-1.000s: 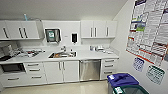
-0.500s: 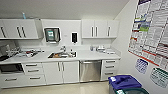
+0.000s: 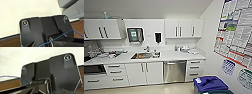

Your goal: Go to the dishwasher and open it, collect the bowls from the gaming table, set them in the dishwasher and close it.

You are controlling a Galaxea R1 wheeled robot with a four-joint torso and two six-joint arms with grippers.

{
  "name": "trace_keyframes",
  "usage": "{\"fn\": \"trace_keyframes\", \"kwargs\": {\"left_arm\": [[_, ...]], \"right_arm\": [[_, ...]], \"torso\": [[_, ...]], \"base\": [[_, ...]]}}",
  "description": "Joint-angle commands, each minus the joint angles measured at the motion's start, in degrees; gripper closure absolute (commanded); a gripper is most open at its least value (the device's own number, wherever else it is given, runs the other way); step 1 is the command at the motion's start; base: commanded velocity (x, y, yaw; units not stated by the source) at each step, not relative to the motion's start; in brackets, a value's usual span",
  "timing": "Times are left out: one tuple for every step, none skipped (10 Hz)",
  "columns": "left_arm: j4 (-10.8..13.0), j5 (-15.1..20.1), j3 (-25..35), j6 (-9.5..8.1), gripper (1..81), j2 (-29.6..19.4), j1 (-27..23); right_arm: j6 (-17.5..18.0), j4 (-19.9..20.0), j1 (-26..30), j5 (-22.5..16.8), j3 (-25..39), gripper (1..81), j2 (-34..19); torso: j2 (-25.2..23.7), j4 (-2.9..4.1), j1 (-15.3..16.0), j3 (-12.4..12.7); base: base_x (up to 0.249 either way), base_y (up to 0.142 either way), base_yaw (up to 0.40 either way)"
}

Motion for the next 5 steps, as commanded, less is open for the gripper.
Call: {"fn": "trace_keyframes", "kwargs": {"left_arm": [[-0.1, 2.7, 0.5, 0.15, 1.0, -0.7, -3.5], [-0.1, 2.7, 0.4, 0.15, 1.0, -0.7, -3.5], [-0.1, 2.7, 0.5, 0.15, 1.0, -0.9, -3.4], [-0.1, 2.7, 0.4, 0.15, 1.0, -0.8, -3.5], [-0.1, 2.7, 0.5, 0.15, 1.0, -0.7, -3.5]], "right_arm": [[-0.2, -0.4, 3.0, -3.0, 0.5, 1.0, -0.4], [-0.1, -0.4, 3.0, -3.0, 0.5, 1.0, -0.4], [-0.2, -0.4, 3.0, -3.0, 0.5, 1.0, -0.4], [-0.2, -0.4, 3.1, -3.0, 0.5, 1.0, -0.4], [-0.2, -0.4, 3.1, -3.0, 0.5, 1.0, -0.4]], "torso": [[0.0, 0.0, 0.0, 0.0], [0.0, 0.0, 0.0, 0.0], [0.0, 0.0, 0.0, 0.0], [0.0, 0.0, 0.0, 0.0], [0.0, 0.0, 0.0, 0.0]], "base": [[0.094, 0.0, 0.0], [0.094, 0.0, 0.0], [0.094, 0.0, 0.0], [0.095, 0.0, 0.0], [0.099, 0.0, 0.0]]}}
